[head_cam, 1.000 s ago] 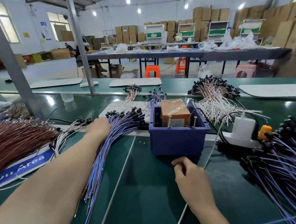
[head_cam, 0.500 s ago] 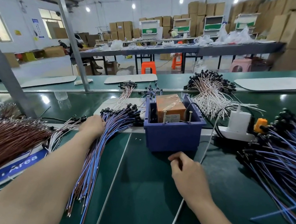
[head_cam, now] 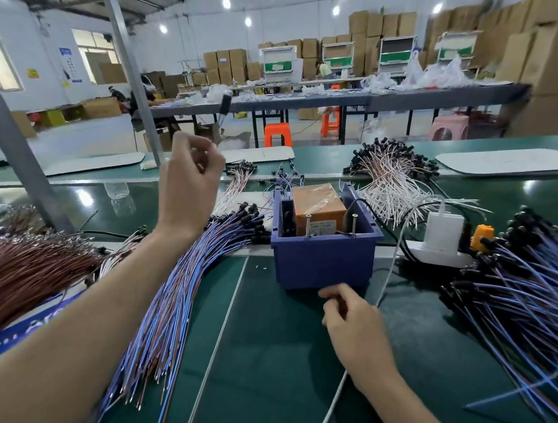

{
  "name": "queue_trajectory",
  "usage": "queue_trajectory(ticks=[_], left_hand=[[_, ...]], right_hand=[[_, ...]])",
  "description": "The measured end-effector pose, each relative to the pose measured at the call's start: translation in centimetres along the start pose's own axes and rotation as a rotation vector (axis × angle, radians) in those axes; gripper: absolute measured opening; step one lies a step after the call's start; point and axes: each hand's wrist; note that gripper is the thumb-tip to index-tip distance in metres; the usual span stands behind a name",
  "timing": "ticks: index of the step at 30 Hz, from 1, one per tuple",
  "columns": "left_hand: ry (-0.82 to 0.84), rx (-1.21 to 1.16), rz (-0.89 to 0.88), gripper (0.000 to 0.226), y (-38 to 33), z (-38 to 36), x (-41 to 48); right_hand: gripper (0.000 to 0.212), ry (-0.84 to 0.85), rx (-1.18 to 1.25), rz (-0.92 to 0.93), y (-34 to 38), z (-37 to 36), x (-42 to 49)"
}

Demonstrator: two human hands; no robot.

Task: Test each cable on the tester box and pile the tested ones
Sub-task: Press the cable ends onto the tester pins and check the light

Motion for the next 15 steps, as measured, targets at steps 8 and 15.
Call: queue_trajectory(ticks=[8,15], left_hand=[[0.392,0.365,0.011,0.020,-7.4,-8.4,-16.2],[0.527,0.271,-0.091,0.015,-7.7,-7.8,-18.8]], right_hand=[[0.076,-0.452,0.174,0.114,0.9,1.6,-1.3],[0.033,-0.435,-0.324,0.356,0.6,1.8,-1.8]])
Point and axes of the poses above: each hand's wrist, its own x-axis towards the middle knuckle, its own z-axis out of the back of the hand, y = z × x, and after that the axes turned 8 degrees about y, right-handed
